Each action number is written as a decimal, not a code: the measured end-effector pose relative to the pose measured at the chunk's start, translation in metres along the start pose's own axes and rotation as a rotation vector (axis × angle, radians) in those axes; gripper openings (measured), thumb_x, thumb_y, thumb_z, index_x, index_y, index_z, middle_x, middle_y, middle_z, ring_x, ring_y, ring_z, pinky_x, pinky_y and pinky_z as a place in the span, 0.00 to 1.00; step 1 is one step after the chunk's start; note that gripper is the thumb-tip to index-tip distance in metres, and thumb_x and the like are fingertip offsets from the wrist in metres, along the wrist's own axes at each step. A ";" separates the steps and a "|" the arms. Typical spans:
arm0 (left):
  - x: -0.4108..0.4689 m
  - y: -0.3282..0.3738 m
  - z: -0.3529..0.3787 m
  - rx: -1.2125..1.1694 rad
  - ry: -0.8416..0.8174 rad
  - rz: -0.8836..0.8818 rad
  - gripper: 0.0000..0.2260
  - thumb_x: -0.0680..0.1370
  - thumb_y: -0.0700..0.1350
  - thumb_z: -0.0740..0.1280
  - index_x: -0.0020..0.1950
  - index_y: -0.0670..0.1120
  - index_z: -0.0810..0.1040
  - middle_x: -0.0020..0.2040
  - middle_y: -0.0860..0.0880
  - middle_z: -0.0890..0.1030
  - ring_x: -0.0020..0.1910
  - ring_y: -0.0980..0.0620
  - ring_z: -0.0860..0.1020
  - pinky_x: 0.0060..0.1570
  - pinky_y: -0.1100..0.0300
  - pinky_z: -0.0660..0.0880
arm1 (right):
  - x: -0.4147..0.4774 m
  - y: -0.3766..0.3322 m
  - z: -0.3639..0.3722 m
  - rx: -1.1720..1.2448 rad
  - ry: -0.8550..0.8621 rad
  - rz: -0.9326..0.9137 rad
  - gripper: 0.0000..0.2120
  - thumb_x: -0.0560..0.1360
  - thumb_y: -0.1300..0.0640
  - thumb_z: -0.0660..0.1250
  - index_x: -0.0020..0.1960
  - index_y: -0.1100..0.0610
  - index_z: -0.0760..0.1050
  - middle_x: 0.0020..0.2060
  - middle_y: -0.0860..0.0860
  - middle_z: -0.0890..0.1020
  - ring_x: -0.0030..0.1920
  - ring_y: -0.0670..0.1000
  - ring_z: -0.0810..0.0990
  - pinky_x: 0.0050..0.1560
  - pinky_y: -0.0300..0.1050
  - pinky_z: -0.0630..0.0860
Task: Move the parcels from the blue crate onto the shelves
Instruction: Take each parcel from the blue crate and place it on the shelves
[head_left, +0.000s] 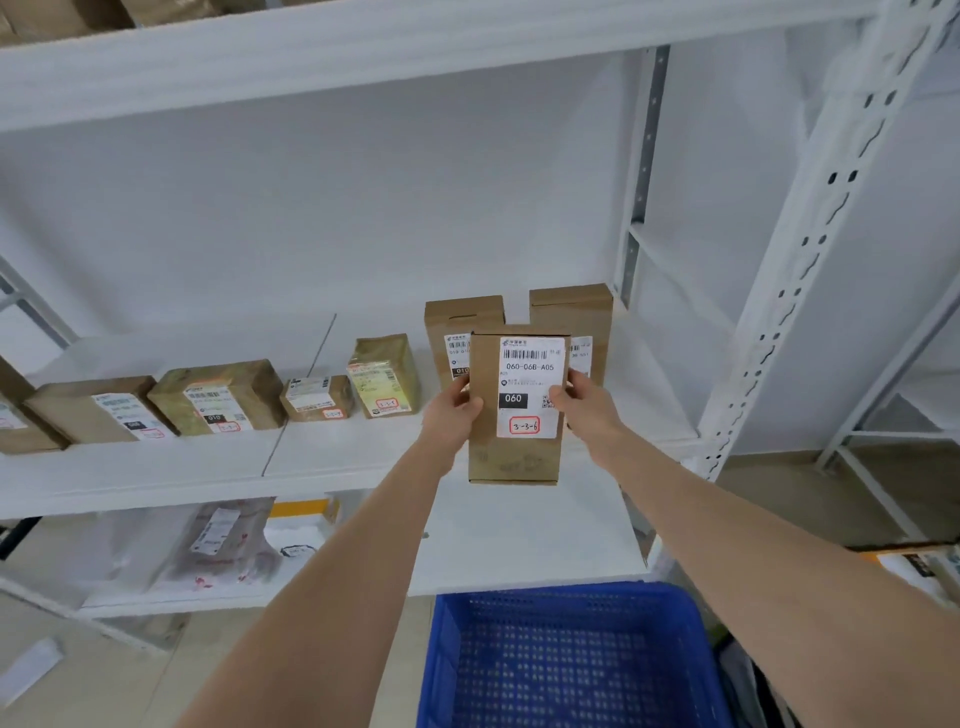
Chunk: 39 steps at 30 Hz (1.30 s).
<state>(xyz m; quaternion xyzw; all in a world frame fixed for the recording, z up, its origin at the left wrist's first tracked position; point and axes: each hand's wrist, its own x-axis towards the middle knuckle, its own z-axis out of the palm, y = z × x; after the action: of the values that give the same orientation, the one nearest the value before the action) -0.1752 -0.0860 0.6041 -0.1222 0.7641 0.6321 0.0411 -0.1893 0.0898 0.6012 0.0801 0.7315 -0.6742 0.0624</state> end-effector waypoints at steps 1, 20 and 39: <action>0.006 0.004 0.007 -0.008 0.035 0.010 0.22 0.81 0.38 0.59 0.74 0.51 0.66 0.62 0.49 0.78 0.59 0.48 0.77 0.61 0.47 0.74 | 0.010 -0.003 -0.004 -0.010 0.000 -0.027 0.17 0.80 0.62 0.60 0.68 0.54 0.71 0.59 0.51 0.80 0.53 0.50 0.79 0.48 0.42 0.76; 0.072 -0.004 0.049 -0.021 0.123 -0.114 0.17 0.78 0.37 0.57 0.66 0.45 0.72 0.57 0.45 0.79 0.51 0.47 0.78 0.59 0.50 0.75 | 0.082 0.018 -0.008 -0.140 0.133 -0.001 0.21 0.79 0.62 0.62 0.70 0.51 0.69 0.62 0.51 0.78 0.60 0.54 0.77 0.60 0.49 0.75; 0.064 -0.004 0.036 0.155 0.097 -0.165 0.18 0.77 0.42 0.64 0.67 0.43 0.70 0.56 0.43 0.78 0.48 0.48 0.74 0.56 0.51 0.76 | 0.070 0.021 -0.005 -0.279 0.108 0.020 0.21 0.78 0.58 0.64 0.70 0.54 0.68 0.63 0.53 0.77 0.59 0.54 0.77 0.54 0.44 0.73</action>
<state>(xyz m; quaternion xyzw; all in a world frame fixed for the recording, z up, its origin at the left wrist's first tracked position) -0.2398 -0.0598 0.5787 -0.2114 0.7991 0.5591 0.0652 -0.2539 0.0987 0.5671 0.1139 0.8196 -0.5601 0.0402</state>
